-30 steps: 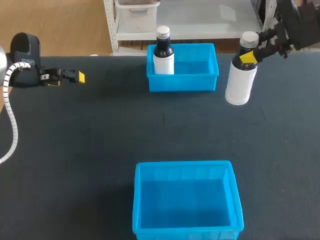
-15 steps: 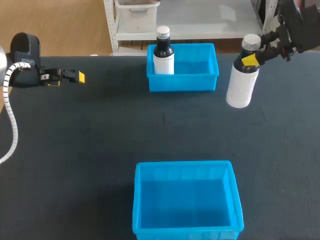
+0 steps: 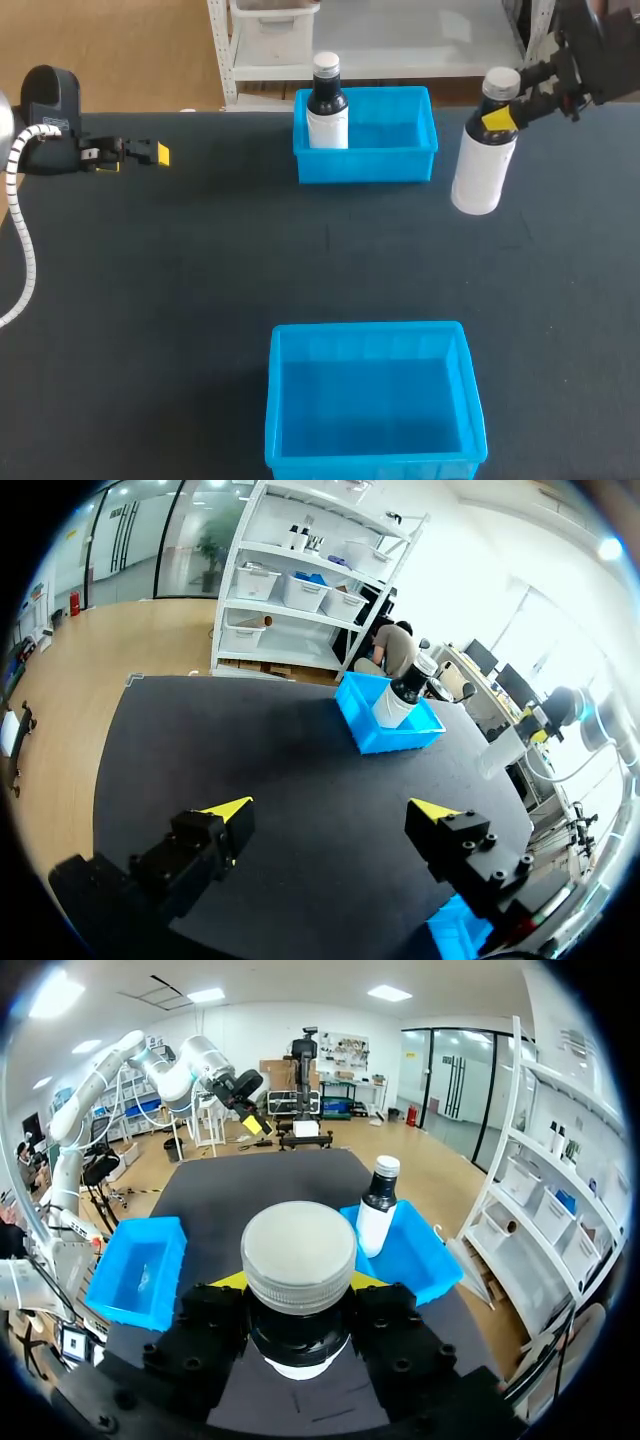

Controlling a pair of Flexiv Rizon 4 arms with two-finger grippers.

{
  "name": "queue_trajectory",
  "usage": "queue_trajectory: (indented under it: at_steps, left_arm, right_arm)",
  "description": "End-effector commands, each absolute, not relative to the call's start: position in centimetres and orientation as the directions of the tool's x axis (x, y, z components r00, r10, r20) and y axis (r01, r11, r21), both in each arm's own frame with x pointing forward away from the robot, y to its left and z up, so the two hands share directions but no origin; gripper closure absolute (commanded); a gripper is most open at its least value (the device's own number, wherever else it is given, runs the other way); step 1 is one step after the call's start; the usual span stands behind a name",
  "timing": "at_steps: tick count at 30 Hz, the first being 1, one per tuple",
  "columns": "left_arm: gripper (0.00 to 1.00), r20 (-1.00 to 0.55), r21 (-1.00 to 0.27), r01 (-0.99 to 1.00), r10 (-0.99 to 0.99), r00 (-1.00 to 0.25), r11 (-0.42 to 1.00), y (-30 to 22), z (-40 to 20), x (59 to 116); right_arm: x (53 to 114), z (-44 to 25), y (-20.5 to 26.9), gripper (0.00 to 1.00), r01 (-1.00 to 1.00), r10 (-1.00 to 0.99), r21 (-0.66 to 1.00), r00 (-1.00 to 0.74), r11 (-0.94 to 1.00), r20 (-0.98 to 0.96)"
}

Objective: Pick up the bottle, and place it in the far bin if it is heavy, or in the near bin if it is light.

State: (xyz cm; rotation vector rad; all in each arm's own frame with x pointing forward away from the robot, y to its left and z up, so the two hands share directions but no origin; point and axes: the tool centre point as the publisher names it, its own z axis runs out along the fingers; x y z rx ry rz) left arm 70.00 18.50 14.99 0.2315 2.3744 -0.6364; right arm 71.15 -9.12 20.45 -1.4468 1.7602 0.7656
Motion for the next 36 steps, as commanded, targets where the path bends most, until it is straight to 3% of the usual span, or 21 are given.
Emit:
queue_trajectory:
  at_steps: [1, 36]
  left_arm:
    - [0.0, -0.642, -0.383, 0.321, 0.0, -0.767, 0.866, 18.5, 15.0, 70.0]
    - [0.0, -0.642, -0.383, 0.321, 0.0, -0.767, 0.866, 18.5, 15.0, 70.0]
  right_arm:
    - [71.4, 20.9, -8.9, 1.0, -0.983, -0.554, -0.003, -0.103, 0.186, -0.826]
    - [80.7, 23.9, -2.3, 1.0, -0.986, -0.574, -0.082, -0.016, 0.145, -0.819]
